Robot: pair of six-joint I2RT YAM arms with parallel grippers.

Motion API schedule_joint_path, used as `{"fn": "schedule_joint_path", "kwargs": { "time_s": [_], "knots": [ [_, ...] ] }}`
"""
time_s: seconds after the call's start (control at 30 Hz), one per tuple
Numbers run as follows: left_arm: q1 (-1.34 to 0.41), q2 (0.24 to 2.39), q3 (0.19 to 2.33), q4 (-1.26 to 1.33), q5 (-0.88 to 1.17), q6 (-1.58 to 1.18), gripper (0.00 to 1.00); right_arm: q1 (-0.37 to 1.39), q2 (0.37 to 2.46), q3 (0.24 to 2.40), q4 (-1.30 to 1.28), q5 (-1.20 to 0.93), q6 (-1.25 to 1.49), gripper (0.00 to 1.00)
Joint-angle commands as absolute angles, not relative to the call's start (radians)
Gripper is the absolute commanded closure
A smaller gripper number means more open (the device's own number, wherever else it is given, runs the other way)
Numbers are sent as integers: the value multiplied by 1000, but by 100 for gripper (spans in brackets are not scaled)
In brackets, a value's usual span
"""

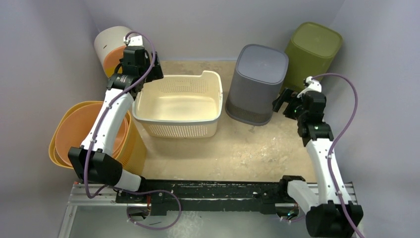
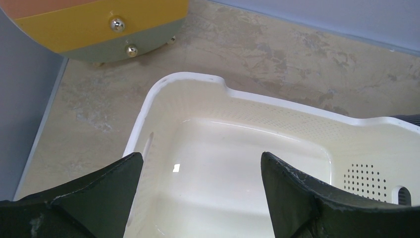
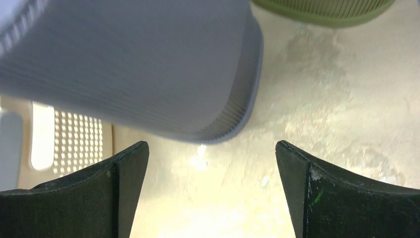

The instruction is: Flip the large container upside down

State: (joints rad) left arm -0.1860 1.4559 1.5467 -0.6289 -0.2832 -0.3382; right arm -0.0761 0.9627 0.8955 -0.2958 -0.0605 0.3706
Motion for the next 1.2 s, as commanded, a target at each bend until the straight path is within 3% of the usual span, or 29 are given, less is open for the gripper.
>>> {"fn": "schedule_joint_path", "kwargs": {
  "time_s": [0.0, 0.13, 0.33, 0.83, 1.17],
  "knots": [
    [-192, 1468, 1588, -578, -264, -333, 14, -16, 878, 817, -377, 54, 340, 0],
    [-192, 1476, 1584, -573, -240, -344, 14, -13, 887, 789, -326, 10, 329, 0],
    [-193, 1470, 1585, -587, -215, -320, 14, -5, 1072, 866, -175, -44, 314, 0],
    [-193, 1436, 1515, -571, -183, -267, 14, 149, 1608, 1336, 9, -28, 328, 0],
    [-193, 1447, 1485, -565, -167, -247, 14, 194, 1844, 1550, 58, 25, 345, 0]
  ]
}}
